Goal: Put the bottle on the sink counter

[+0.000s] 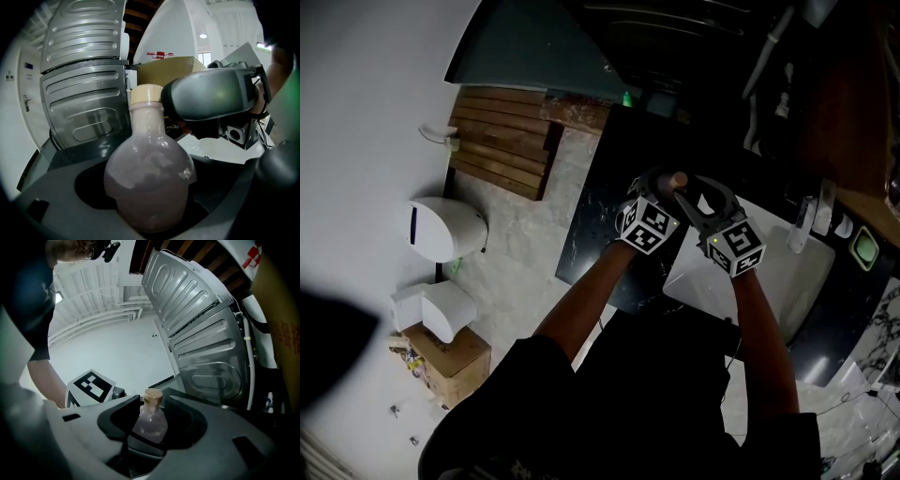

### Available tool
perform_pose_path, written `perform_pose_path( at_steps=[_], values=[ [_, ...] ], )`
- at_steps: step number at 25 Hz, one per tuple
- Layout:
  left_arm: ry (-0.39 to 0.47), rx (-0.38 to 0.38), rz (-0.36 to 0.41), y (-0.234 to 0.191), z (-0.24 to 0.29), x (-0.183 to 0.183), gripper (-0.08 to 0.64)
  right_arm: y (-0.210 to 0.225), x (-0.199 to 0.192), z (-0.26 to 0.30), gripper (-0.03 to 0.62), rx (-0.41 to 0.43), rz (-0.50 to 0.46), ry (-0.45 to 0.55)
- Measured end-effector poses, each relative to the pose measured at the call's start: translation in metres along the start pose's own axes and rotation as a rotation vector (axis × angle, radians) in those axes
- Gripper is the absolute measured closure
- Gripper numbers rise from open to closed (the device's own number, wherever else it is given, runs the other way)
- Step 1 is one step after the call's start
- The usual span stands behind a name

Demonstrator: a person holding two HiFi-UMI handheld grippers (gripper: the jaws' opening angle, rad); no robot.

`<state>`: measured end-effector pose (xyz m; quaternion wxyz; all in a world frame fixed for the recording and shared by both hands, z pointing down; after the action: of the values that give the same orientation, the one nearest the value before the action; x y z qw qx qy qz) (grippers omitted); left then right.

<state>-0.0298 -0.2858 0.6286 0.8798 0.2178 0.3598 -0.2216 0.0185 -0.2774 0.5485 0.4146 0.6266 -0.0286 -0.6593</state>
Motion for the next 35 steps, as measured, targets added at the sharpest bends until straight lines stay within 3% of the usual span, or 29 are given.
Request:
perform_pose_path(
  at_steps=[7, 18, 25, 28, 35],
  values=[
    [-0.002, -0.001, -0.002, 0.000, 0.000, 0.001, 0.158, 0.002, -0.002, 0.014, 0.440, -0.015, 0.043, -0.012],
    [-0.015, -0.007, 0.012, 0.003, 0.001, 0.001, 0.157, -0.002, 0.000, 0.013, 0.448, -0.050, 0.014, -0.031],
    [0.067, 0.000, -0.022, -0.001, -0.008, 0.002, 0.156, -0.005, 0.000, 0.016, 0.449, -0.077, -0.078, -0.057],
    [0.062, -0.004, -0.030, 0.000, -0.012, -0.001, 0.156, 0.002, 0.003, 0.014, 0.449, -0.093, -0.091, -0.059],
    [0.059, 0.036, -0.080, -0.003, -0.034, -0.019, 0.156, -0.004, 0.004, 0.020, 0.449, -0.100, -0.222, -0.093]
  ],
)
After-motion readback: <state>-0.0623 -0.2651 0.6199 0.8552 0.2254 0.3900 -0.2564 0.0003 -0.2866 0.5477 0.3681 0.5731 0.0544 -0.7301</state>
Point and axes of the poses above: the fingertips, and each gripper's own axes: z forward along the fingers, y to its right, x out of its top, the point moved 4 cm from there along -z, backward along the fingers, and after that the axes turned 15 degrees about z, right-handed, at the moved point
